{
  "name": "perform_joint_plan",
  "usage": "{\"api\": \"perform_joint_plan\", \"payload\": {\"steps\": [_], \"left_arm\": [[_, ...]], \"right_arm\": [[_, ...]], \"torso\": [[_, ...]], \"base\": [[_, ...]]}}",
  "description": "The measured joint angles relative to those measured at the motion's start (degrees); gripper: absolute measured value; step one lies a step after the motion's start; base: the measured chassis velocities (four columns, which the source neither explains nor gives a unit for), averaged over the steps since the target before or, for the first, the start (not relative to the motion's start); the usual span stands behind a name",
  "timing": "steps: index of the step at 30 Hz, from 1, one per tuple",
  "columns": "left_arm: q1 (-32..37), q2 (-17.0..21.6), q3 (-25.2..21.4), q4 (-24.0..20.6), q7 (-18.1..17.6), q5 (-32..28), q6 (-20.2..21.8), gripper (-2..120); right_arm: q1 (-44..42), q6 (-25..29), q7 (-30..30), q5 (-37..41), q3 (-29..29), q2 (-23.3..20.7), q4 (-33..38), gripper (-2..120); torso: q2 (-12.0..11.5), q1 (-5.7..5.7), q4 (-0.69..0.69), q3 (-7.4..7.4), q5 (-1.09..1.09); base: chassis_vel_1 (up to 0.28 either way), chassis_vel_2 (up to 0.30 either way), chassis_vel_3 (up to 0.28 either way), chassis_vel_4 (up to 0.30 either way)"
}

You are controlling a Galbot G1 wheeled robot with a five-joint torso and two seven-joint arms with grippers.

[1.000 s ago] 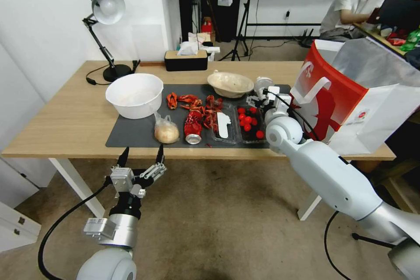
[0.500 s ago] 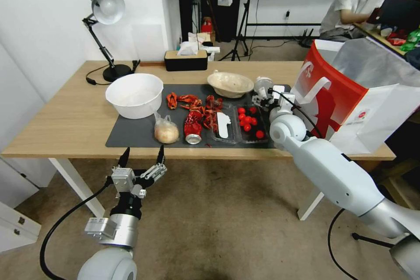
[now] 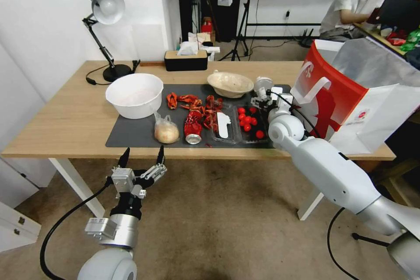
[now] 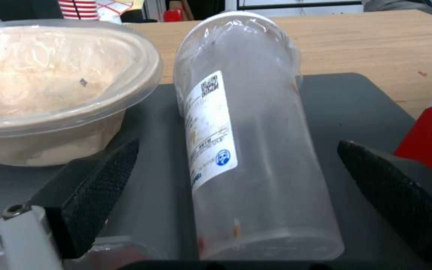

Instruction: Pick up the trash from the table and place it into the takeout bag.

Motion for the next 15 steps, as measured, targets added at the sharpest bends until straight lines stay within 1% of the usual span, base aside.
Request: {"api": "perform_joint_plan", "payload": {"steps": [15], "left_arm": [[0.10,0.01,0.07,0.06,0.01,0.10,0.02,100]], "right_arm": [[0.76,-1.16,0.27,0.89,-0.51,0.41,-1.71,100]], "torso": [[0.00,0.00,0.00,0.00,0.00]], "base": [[0.000,0.000,0.000,0.000]]}}
